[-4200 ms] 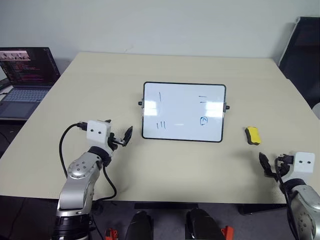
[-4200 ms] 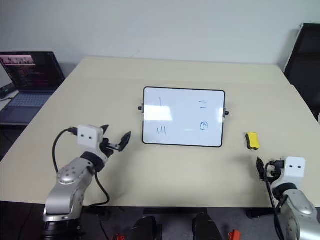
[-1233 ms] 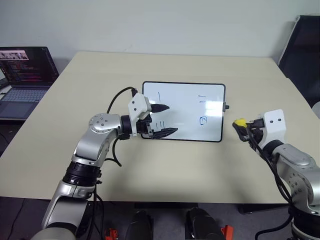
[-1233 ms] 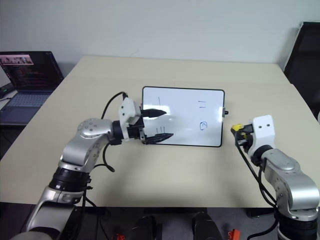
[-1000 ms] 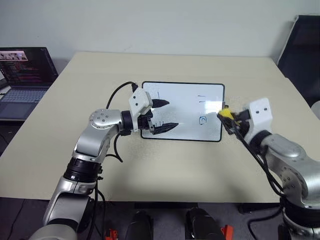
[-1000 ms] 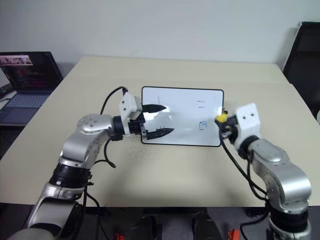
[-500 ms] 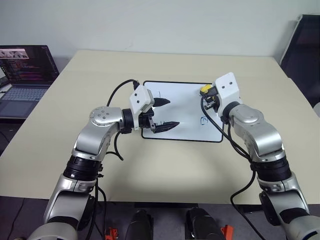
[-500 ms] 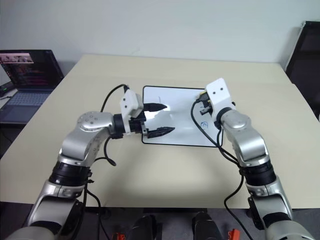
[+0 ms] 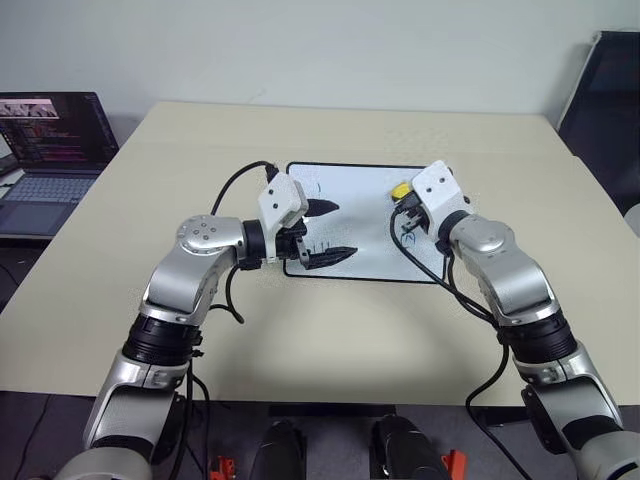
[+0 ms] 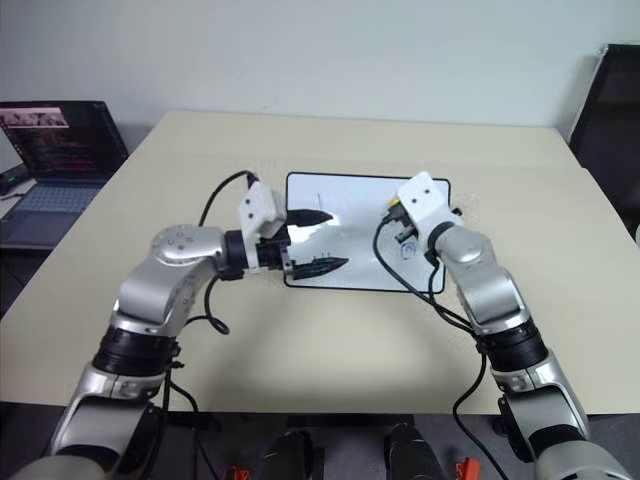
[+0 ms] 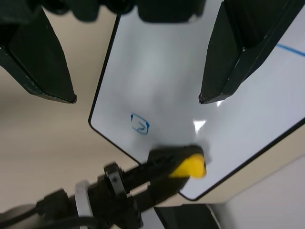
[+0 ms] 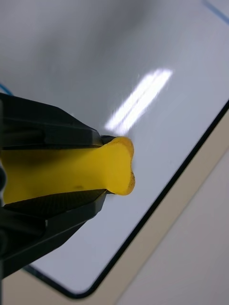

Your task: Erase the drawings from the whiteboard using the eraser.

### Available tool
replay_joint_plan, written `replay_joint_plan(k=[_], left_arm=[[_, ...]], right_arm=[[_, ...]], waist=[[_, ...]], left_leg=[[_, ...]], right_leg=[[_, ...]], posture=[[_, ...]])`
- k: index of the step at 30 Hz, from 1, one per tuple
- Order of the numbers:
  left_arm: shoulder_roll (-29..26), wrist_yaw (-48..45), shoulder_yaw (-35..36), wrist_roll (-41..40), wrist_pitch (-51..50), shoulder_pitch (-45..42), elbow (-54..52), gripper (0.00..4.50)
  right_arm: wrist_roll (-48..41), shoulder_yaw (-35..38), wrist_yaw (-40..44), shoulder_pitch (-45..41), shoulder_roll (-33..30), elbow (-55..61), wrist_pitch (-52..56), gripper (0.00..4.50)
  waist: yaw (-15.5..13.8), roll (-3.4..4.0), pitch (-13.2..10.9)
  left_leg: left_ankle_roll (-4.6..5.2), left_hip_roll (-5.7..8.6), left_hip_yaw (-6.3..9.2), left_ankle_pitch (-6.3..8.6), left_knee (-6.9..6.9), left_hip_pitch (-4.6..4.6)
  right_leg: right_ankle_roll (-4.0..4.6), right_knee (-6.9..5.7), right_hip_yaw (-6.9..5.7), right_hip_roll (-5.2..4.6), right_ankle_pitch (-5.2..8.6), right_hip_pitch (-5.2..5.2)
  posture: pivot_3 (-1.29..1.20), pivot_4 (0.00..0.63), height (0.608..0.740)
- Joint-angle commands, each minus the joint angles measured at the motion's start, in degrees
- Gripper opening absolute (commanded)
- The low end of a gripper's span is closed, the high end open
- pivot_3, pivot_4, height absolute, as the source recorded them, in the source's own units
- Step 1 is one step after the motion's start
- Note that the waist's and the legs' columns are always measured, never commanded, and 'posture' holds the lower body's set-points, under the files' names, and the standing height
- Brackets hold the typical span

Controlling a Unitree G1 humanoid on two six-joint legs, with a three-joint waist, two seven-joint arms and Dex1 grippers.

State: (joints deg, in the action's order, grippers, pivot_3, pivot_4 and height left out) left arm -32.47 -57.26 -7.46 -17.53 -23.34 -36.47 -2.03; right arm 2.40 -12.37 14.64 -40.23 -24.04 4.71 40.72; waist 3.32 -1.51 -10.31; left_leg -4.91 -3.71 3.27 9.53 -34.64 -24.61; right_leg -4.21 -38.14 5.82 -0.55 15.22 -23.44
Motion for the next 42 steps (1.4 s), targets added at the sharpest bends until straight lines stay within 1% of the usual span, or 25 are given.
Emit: replay_joint_plan(k=[1, 7, 11, 15, 18, 22, 24, 25, 30, 33, 37, 42], left_arm=[[-1.3, -1.0, 0.8, -0.2, 0.0, 0.4, -1.2, 4.50], [-2.1, -1.6, 0.7, -0.6, -0.7, 1.2, -2.3, 4.50], [-1.9, -1.7, 0.8, -0.7, -0.6, 1.2, -2.1, 4.50], [-1.6, -2.1, 1.2, -1.2, -0.5, 1.4, -2.2, 4.50], [-1.5, -2.5, 1.6, -2.0, -0.3, 2.0, -2.7, 4.50], [-1.0, -2.4, 1.7, -2.3, -0.2, 2.2, -3.1, 4.50], [-0.9, -2.2, 1.7, -2.4, -0.1, 1.8, -2.7, 4.50], [-0.8, -2.3, 1.8, -2.5, -0.2, 1.6, -2.6, 4.50], [-0.6, -2.5, 1.9, -3.2, -0.4, 1.3, -2.7, 4.50], [-0.5, -2.3, 1.7, -3.6, -1.0, 1.4, -3.6, 4.50], [-0.5, -2.0, 1.6, -3.9, -1.7, 1.5, -4.4, 4.50], [-0.6, -1.8, 1.7, -3.9, -2.4, 1.7, -4.9, 4.50]], right_arm=[[0.7, 0.8, 1.9, 0.3, -1.0, 0.8, 2.0, 0.86], [0.4, -2.9, 8.7, 2.3, -1.7, 4.6, 5.8, 0.86], [5.5, -1.6, 3.1, 0.4, -1.6, 0.8, 2.3, 0.86], [6.9, -0.3, 2.3, -0.2, -2.3, -0.9, 0.8, 0.85], [6.0, -0.5, 5.1, 1.0, -3.2, 0.0, 2.0, 0.85], [4.0, -4.3, 12.3, 3.6, -4.8, 4.2, 5.4, 0.80], [4.2, -5.3, 13.8, 4.1, -5.2, 5.3, 6.3, 0.73], [4.9, -5.0, 13.3, 3.9, -4.9, 5.2, 6.0, 0.67], [9.3, -1.0, 4.4, 0.3, -2.9, 0.9, 1.5, 0.66], [9.3, 0.2, 2.9, -0.3, -2.1, 0.0, 0.1, 0.66], [7.7, 0.2, 4.8, 0.2, -0.8, 0.8, 0.1, 0.65], [6.3, -3.2, 10.3, 2.4, 0.0, 4.4, 2.3, 0.65]], waist=[[0.0, 0.00, 0.0], [0.0, 0.00, 0.0], [0.1, 0.00, 0.0], [0.0, -0.01, 0.0], [0.0, -0.01, 0.0], [0.0, -0.01, 0.0], [0.0, -0.02, 0.0], [0.1, -0.02, 0.0], [0.3, -0.02, 0.0], [0.2, -0.02, 0.0], [0.1, -0.02, 0.0], [0.4, -0.01, 0.0]], left_leg=[[0.00, 0.00, 0.00, 0.00, 0.00, 0.00], [0.00, 0.00, 0.01, 0.00, 0.00, 0.00], [0.00, 0.00, 0.01, 0.00, -0.07, 0.01], [0.00, 0.00, 0.00, 0.00, -0.19, 0.00], [0.01, 0.00, 0.00, -0.01, -0.20, 0.00], [0.01, 0.00, 0.01, -0.01, -0.19, 0.00], [0.01, -0.01, 0.01, -0.01, -0.19, 0.00], [0.01, 0.00, 0.01, -0.01, -0.19, 0.01], [0.08, 0.00, 0.00, -0.06, -0.22, 0.05], [0.12, 0.01, -0.01, -0.09, -0.22, 0.04], [0.13, 0.00, 0.00, -0.09, -0.17, 0.00], [0.13, -0.02, 0.00, -0.09, -0.13, -0.01]], right_leg=[[0.00, 0.00, 0.00, 0.00, 0.00, 0.00], [0.00, 0.00, -0.01, 0.00, 0.00, 0.02], [0.08, -0.01, 0.00, 0.00, 0.01, 0.02], [0.20, 0.02, 0.03, 0.00, 0.02, 0.06], [0.21, 0.02, 0.03, 0.00, 0.02, 0.08], [0.20, 0.05, 0.02, 0.00, 0.02, 0.09], [0.18, 0.04, 0.01, 0.00, 0.01, 0.09], [0.19, 0.03, 0.02, 0.00, 0.02, 0.09], [0.27, 0.02, 0.05, 0.01, -0.08, 0.09], [0.27, 0.05, 0.05, 0.00, -0.12, 0.09], [0.25, 0.10, 0.04, 0.01, -0.11, 0.08], [0.22, 0.09, 0.04, 0.04, -0.11, 0.04]], posture=[[0.00, 0.150, 0.740], [0.00, 0.150, 0.740], [0.00, 0.150, 0.740], [0.00, 0.150, 0.740], [0.00, 0.150, 0.740], [0.00, 0.150, 0.740], [0.00, 0.150, 0.740], [0.00, 0.150, 0.740], [0.00, 0.150, 0.740], [0.00, 0.150, 0.740], [0.00, 0.150, 0.740], [0.00, 0.150, 0.740]])
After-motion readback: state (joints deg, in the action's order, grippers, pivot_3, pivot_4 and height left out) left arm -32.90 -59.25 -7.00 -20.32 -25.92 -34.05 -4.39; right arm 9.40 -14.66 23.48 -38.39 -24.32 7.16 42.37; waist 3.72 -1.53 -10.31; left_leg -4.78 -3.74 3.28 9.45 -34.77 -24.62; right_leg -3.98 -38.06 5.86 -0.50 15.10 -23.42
